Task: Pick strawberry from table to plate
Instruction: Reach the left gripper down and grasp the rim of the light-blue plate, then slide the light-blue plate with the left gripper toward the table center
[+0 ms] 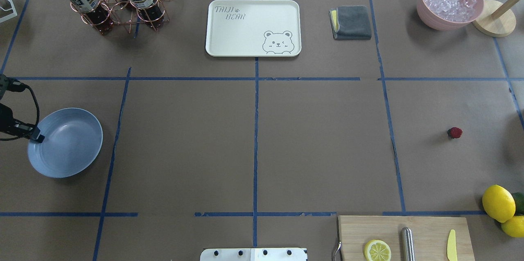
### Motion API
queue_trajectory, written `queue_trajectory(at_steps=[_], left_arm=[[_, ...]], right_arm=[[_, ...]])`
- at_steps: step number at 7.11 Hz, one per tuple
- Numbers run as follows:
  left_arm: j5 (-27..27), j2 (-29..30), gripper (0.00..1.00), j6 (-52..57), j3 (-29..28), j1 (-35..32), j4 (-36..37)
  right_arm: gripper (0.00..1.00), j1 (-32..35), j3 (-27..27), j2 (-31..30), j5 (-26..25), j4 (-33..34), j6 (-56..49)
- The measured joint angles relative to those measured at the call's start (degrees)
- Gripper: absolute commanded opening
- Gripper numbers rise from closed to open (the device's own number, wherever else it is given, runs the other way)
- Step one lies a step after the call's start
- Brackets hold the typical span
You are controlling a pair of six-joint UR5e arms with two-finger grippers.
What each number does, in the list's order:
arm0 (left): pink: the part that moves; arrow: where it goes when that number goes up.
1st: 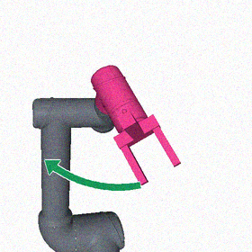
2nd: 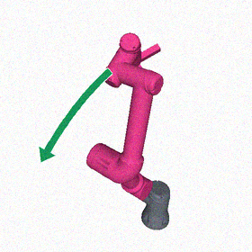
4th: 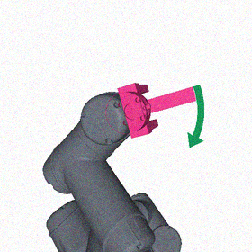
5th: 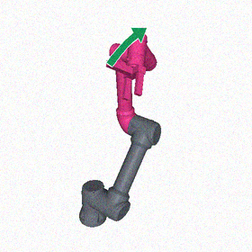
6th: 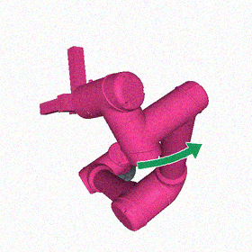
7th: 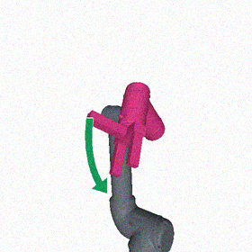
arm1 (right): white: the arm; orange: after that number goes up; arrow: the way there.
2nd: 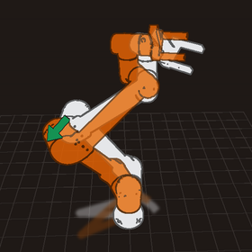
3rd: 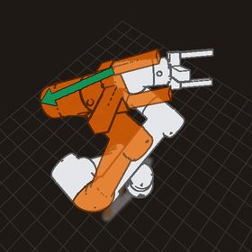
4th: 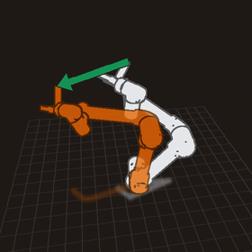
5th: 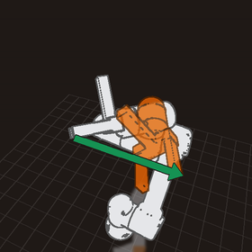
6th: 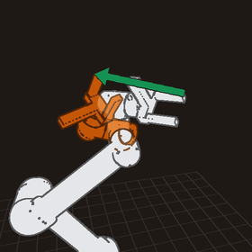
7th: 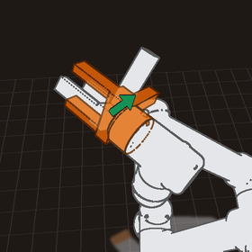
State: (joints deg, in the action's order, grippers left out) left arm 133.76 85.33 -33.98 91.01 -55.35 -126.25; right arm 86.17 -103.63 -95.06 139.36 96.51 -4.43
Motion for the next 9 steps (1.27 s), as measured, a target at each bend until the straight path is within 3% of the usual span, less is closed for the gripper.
queue_trajectory(at_steps=[2,4,6,9], left_arm=[[4.3,1.3,0.0,-1.5,5.2,0.0,-0.1],[5.9,10.3,0.0,-12.1,7.2,2.7,0.2],[0.1,20.1,0.0,-22.7,7.0,11.2,0.6],[-14.7,29.6,0.0,-34.9,5.9,22.8,5.1]], right_arm=[[1.0,0.0,-0.1,0.1,0.0,0.0,0.0],[1.0,0.0,-0.2,0.2,0.1,0.0,0.1],[1.0,0.0,-0.4,0.1,0.3,0.1,0.1],[1.0,0.1,-0.8,0.1,0.3,0.0,0.1]])
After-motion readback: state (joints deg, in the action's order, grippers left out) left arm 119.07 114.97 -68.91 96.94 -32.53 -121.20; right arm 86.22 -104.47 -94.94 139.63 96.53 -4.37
